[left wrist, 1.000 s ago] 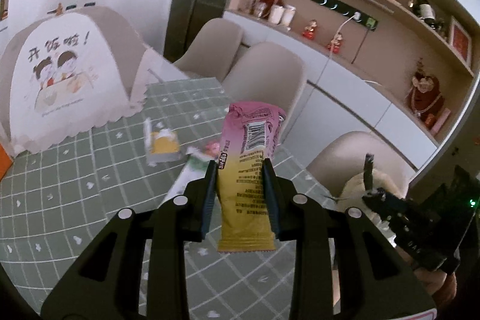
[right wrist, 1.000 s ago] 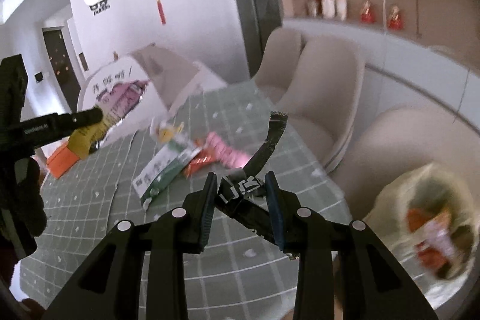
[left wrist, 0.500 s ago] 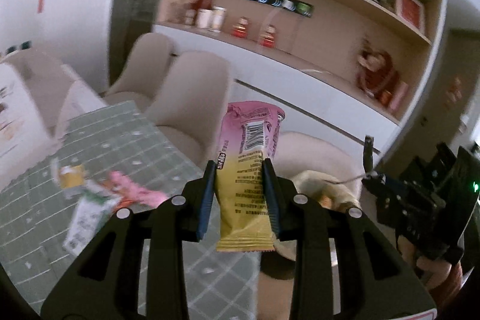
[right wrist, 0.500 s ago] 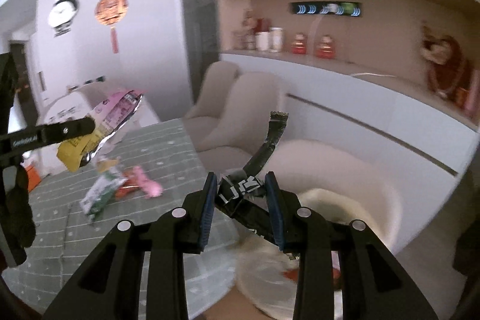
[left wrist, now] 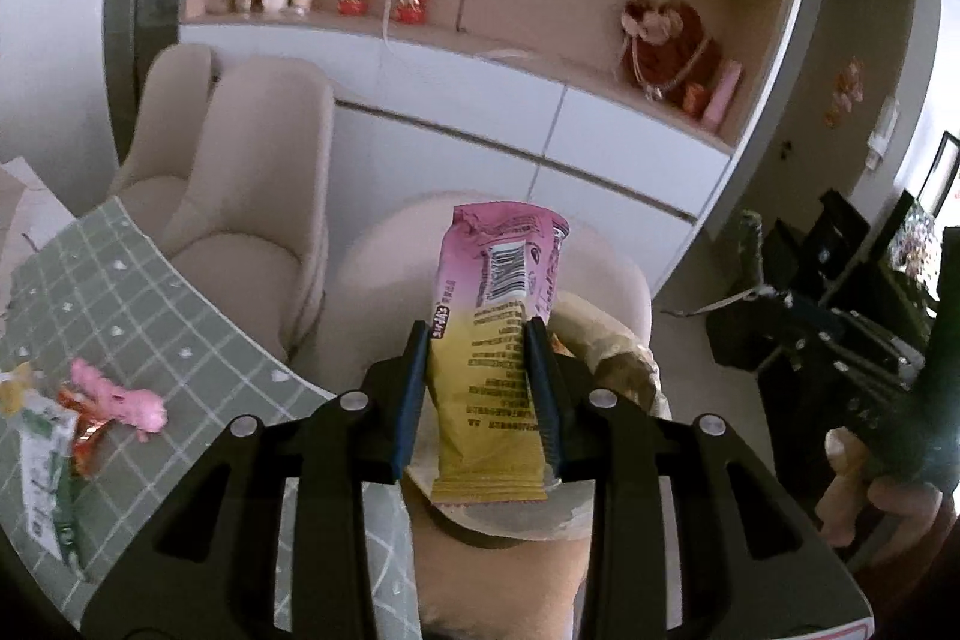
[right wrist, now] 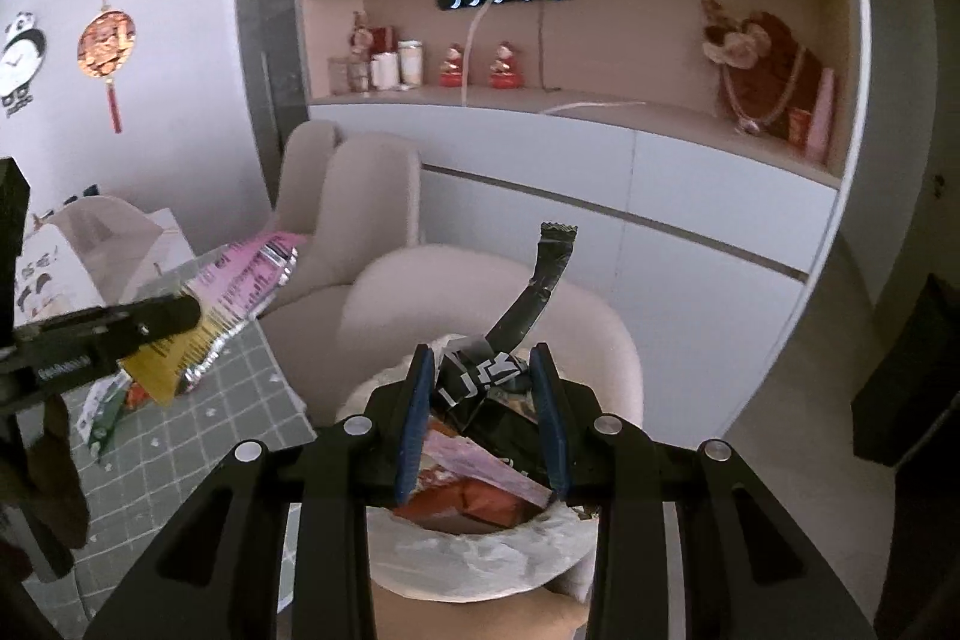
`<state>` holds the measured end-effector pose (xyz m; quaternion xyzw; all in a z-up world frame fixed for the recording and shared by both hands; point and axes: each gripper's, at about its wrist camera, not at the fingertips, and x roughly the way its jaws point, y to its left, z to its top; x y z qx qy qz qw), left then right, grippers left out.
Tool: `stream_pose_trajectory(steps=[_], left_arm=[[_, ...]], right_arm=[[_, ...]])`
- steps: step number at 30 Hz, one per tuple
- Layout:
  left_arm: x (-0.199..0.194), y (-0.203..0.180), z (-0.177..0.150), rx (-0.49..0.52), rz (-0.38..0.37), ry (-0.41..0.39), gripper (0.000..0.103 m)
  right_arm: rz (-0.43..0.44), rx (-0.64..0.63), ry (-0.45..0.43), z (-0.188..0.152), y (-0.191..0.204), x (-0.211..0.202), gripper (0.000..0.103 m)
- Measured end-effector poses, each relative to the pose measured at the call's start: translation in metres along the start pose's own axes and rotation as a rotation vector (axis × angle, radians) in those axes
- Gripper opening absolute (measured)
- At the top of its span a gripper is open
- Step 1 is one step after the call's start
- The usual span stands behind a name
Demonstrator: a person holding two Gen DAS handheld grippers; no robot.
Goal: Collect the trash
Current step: 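Carry the yellow-pink wrapper and black item to the bin and release them, then move both open tools back to the green-white milk carton on the table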
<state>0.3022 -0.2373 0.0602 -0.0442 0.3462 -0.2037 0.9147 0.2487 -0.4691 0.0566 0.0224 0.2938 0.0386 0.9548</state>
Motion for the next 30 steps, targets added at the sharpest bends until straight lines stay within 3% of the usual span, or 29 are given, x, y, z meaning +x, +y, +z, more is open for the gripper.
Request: stream_pose_trajectory(steps=[6, 10, 14, 23, 30], left_arm=[[0.06, -0.009, -0.006, -0.032, -0.106, 0.111, 0.03], [0.089, -0.016, -0.008, -0.042, -0.157, 0.142, 0.03], [0.113, -0.014, -0.01, -0.089, -0.226, 0.188, 0.049], [0.078, 0.024, -0.013, -0.077, -0.076, 0.128, 0.052], [0.019, 0.079, -0.052, -0.094, 0.056, 0.124, 0.056]], right_arm=[[-0.046, 0.03, 0.021, -0.004, -0.02, 0.012, 0.032], [-0.065, 0.044, 0.035, -0.003, -0.03, 0.019, 0.032], [-0.065, 0.048, 0.058, -0.003, -0.037, 0.032, 0.032], [0.025, 0.066, 0.098, -0.004, -0.03, 0.067, 0.032], [0.088, 0.023, 0.153, -0.018, -0.007, 0.099, 0.032]])
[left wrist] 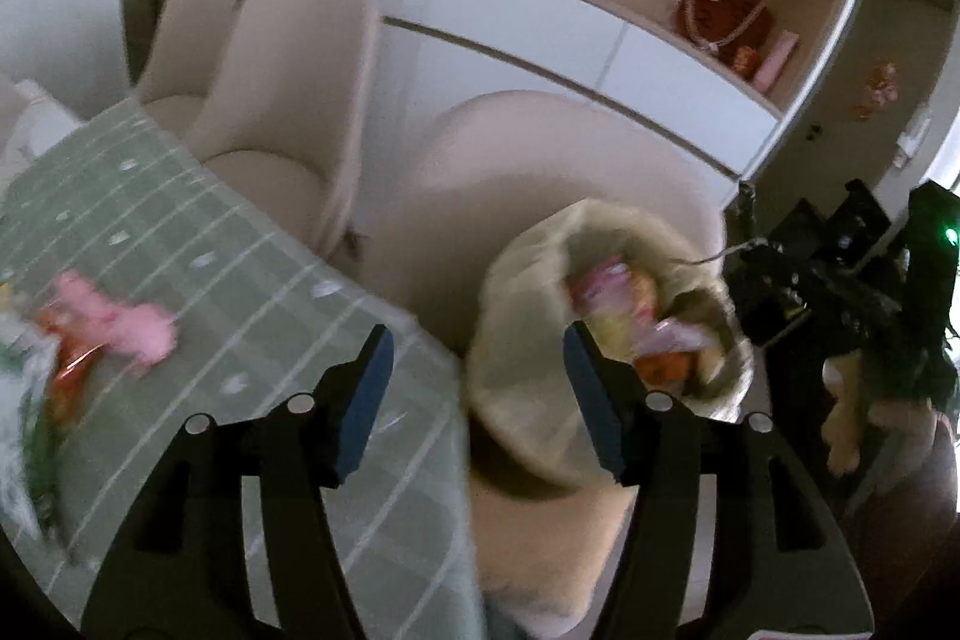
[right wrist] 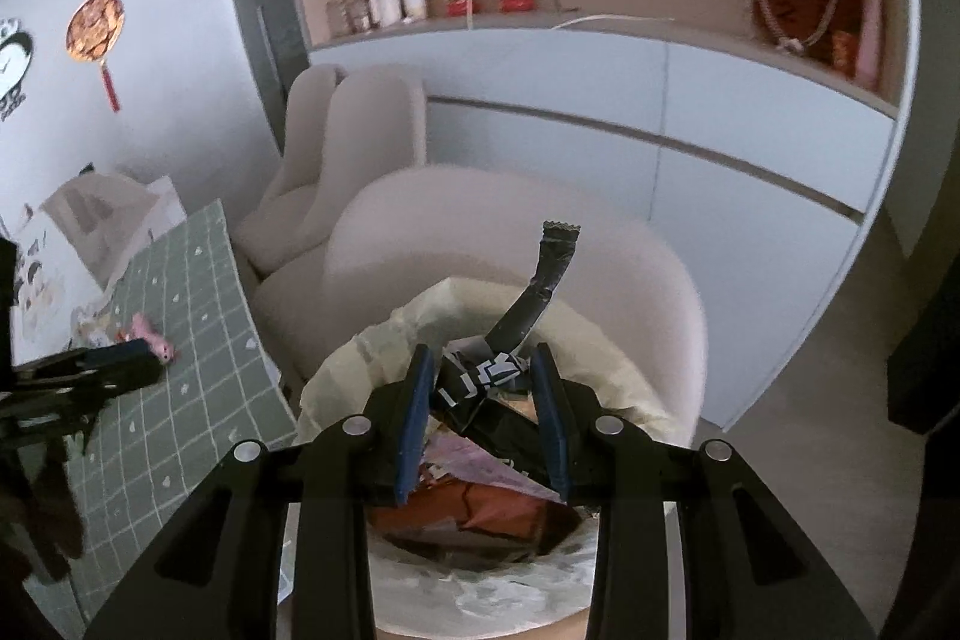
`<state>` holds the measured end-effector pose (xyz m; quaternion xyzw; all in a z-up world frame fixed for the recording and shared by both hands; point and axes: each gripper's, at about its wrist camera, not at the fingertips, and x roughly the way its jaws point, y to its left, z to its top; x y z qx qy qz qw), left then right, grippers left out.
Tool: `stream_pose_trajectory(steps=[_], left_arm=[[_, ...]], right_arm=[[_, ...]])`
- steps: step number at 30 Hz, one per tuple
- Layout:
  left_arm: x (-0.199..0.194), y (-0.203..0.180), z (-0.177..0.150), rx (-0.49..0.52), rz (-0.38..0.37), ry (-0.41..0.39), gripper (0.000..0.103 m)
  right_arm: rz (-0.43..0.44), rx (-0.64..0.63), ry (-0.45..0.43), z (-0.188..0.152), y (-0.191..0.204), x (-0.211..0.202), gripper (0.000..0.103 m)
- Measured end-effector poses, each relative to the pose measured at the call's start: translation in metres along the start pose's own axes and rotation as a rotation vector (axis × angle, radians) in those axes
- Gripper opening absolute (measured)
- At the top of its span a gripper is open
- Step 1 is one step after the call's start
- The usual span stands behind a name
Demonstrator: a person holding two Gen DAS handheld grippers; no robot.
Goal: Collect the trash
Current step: 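Move both open tools back to the green-white milk carton on the table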
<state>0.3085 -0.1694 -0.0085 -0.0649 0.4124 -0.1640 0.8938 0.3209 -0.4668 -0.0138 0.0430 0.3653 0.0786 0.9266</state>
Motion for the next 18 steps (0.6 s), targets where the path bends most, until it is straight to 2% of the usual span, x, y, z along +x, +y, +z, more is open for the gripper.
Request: stream_pose_trajectory(steps=[4, 8, 11, 15, 18], left_arm=[[-0.024, 0.038, -0.026, -0.067, 0.072, 0.02, 0.056], [-0.053, 0.081, -0.054, -0.169, 0.152, 0.011, 0.056], [-0.067, 0.106, -0.071, -0.244, 0.192, 0.007, 0.056], [-0.089, 0.145, -0.101, -0.355, 0.254, 0.002, 0.056], [-0.106, 0.165, -0.113, -0.393, 0.292, -0.019, 0.056]], right_arm=[[0.008, -0.011, 0.025, -0.006, 0.006, 0.016, 0.032], [0.022, -0.004, 0.028, -0.011, 0.008, 0.023, 0.04], [0.004, -0.019, 0.012, -0.014, 0.015, 0.019, 0.047], [0.0, -0.044, 0.006, -0.014, 0.03, 0.012, 0.048], [0.005, -0.058, -0.002, -0.013, 0.041, 0.006, 0.05]])
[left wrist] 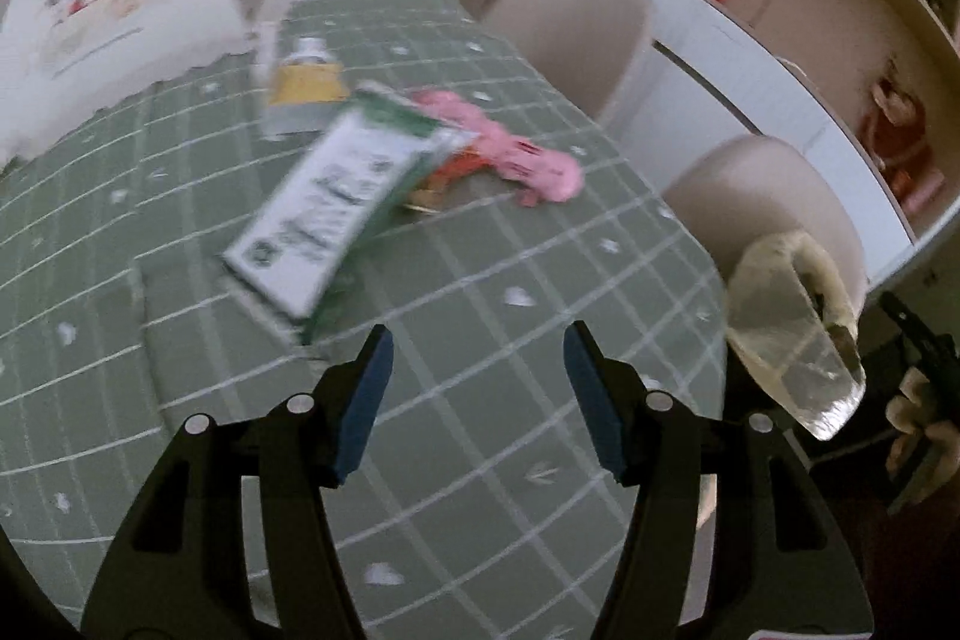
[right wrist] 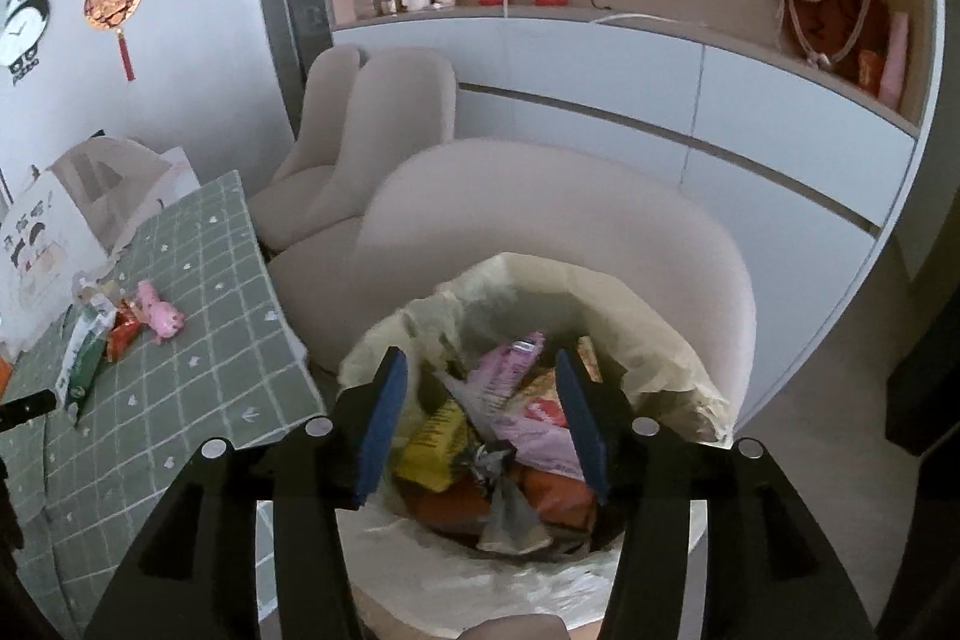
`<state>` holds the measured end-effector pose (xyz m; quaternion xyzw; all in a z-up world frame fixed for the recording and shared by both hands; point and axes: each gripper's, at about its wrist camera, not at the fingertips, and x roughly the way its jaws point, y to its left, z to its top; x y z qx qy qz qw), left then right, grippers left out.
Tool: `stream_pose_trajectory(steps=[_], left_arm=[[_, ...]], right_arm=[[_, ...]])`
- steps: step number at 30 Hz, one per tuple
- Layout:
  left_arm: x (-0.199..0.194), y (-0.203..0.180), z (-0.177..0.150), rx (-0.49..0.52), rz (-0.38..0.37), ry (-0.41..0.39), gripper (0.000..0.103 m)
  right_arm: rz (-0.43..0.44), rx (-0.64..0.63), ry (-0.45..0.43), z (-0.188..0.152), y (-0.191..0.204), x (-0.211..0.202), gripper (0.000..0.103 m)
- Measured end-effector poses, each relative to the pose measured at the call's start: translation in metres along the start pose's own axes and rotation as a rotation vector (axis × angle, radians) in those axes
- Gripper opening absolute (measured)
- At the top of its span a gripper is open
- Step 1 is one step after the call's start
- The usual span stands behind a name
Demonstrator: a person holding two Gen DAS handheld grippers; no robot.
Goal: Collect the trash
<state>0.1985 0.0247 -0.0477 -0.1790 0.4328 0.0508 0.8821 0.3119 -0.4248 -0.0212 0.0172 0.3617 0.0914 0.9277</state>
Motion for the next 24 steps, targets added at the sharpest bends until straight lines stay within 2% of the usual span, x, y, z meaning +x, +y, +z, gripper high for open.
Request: stream_pose_trajectory(steps=[5, 9, 15, 17, 24], left_arm=[[-0.009, 0.035, 0.006, -0.02, 0.049, -0.045, 0.056], [-0.004, 0.053, 0.02, -0.02, 0.05, -0.061, 0.059], [0.017, 0.06, 0.05, 0.033, 0.031, -0.094, 0.062], [0.024, 0.056, 0.059, 0.068, 0.018, -0.091, 0.066], [0.043, 0.049, 0.062, 0.124, 0.048, -0.073, 0.066]], right_arm=[[0.049, -0.02, -0.027, 0.003, 0.03, -0.007, 0.053], [0.104, -0.051, 0.005, 0.001, 0.069, 0.001, 0.053], [0.149, -0.173, 0.067, -0.01, 0.135, 0.015, 0.053], [0.161, -0.184, 0.092, -0.013, 0.148, 0.02, 0.053], [0.188, -0.181, 0.139, -0.026, 0.174, 0.033, 0.053]])
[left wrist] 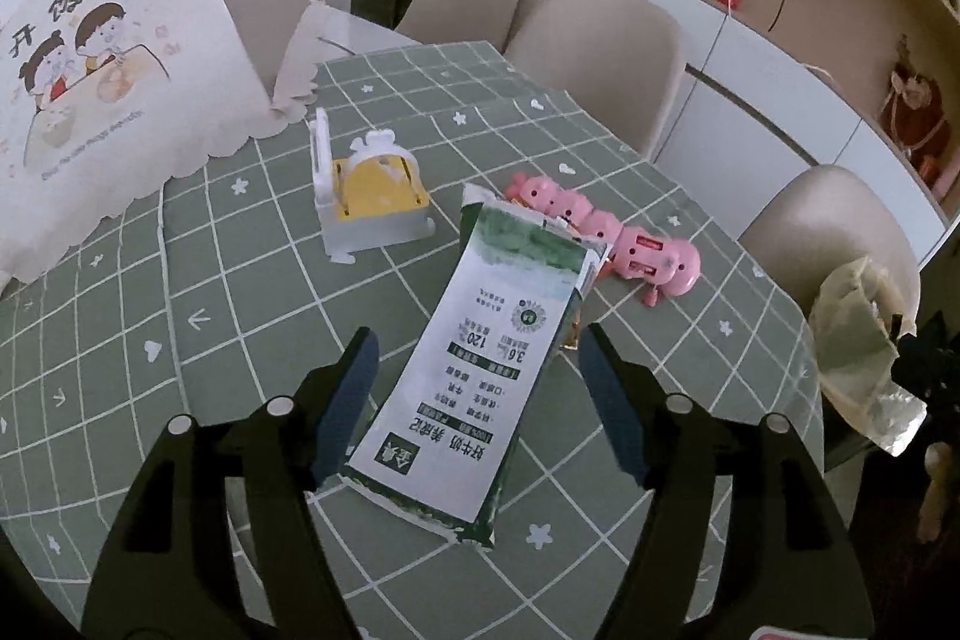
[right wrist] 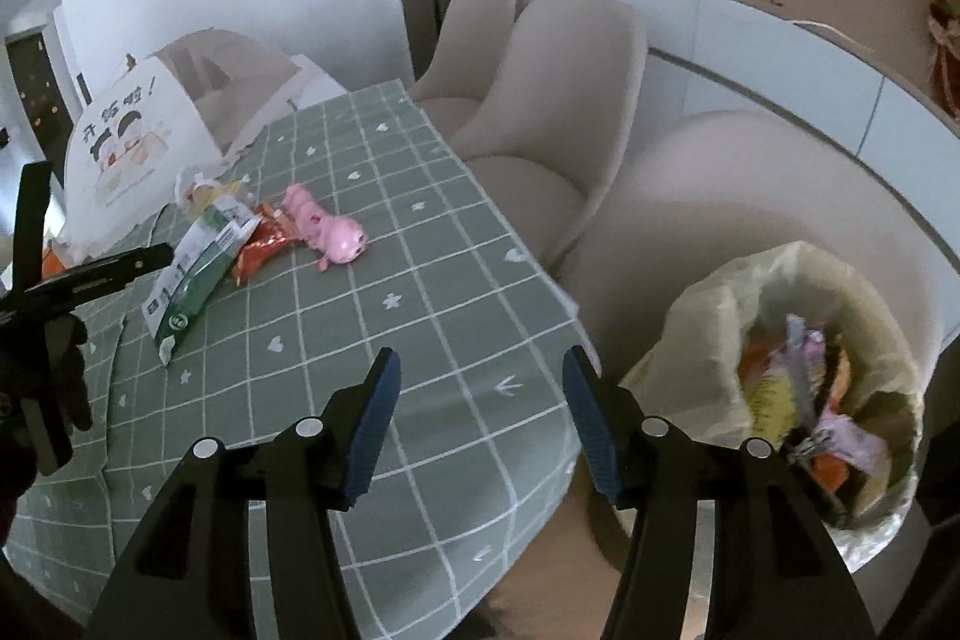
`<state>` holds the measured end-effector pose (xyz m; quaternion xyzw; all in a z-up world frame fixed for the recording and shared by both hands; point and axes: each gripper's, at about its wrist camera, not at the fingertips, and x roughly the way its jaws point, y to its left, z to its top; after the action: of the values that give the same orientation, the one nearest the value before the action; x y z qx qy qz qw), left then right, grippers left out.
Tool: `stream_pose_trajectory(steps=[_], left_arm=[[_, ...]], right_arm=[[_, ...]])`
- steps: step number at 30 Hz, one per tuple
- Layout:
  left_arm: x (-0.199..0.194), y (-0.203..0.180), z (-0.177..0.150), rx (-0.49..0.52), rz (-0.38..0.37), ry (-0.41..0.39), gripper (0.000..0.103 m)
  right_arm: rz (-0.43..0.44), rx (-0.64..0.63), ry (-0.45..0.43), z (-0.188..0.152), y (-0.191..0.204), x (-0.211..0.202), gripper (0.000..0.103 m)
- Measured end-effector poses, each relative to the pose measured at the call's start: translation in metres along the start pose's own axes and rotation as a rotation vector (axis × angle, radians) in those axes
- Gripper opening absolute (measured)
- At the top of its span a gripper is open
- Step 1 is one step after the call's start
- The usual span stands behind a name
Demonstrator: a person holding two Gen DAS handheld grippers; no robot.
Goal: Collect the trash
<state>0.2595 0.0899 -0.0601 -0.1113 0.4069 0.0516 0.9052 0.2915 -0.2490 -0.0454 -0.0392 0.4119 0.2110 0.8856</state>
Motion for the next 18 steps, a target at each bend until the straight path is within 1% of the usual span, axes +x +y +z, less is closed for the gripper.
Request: stream_pose_trajectory(steps=[7, 10, 16, 18], left_arm=[[0.01, 0.004, -0.001, -0.005, 0.014, 0.018, 0.066], [0.019, 0.007, 0.0, -0.015, 0.015, 0.043, 0.066], [0.029, 0.013, 0.003, -0.079, -0.043, 0.077, 0.066], [0.03, 0.015, 0.001, -0.122, -0.082, 0.114, 0.066]], right_arm=[[0.023, -0.02, 0.035, -0.005, 0.016, 0.018, 0.053], [0.03, -0.029, 0.046, -0.005, 0.02, 0.024, 0.053], [0.06, -0.05, 0.071, -0.001, 0.033, 0.041, 0.053], [0.076, -0.063, 0.076, 0.001, 0.04, 0.045, 0.053]])
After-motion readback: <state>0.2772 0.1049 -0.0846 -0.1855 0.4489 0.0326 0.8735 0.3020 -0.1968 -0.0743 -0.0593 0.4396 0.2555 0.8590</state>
